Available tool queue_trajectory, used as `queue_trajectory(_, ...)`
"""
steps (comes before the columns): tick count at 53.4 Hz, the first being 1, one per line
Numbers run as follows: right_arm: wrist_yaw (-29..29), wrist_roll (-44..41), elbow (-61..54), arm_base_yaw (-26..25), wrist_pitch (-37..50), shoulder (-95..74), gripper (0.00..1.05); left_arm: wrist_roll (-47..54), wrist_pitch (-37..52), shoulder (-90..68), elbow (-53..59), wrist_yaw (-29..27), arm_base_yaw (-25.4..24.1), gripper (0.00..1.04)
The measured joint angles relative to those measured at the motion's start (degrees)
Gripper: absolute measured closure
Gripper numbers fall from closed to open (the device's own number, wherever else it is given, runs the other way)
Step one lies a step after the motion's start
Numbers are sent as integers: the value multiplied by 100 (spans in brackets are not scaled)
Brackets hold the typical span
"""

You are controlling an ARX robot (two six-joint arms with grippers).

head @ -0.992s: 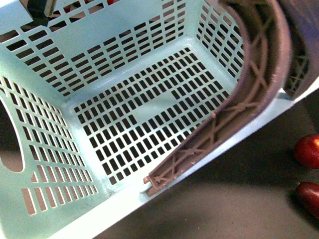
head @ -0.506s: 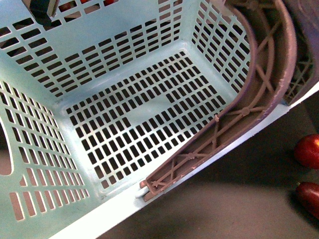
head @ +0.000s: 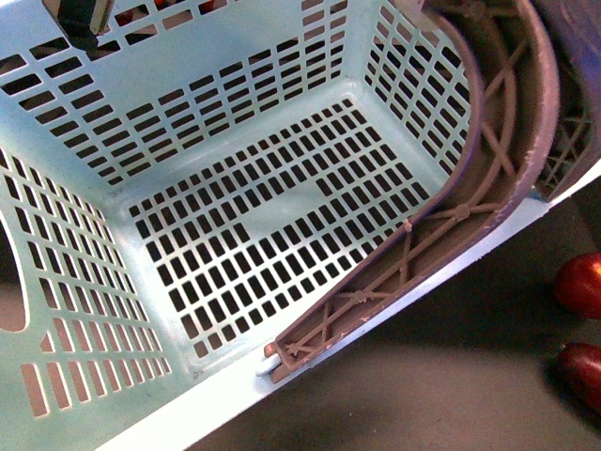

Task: Pick apple with right arm and hold basket with left

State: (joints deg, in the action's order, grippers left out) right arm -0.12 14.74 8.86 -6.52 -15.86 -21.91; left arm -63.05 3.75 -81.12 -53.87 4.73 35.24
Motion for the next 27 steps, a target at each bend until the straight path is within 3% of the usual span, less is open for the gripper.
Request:
queue_trajectory(5, -374, -199, 7, -529, 623, -682, 9, 15, 0, 0, 0, -9, 2, 90)
queue_trajectory(11, -868, -820, 26, -1196, 2120, -2562, 9, 9, 0, 0, 0, 2, 0, 90)
queue_trajectory(27, -861, -1856, 848, -1572, 5381, -7449, 9, 15, 0, 0, 0, -11, 0, 90)
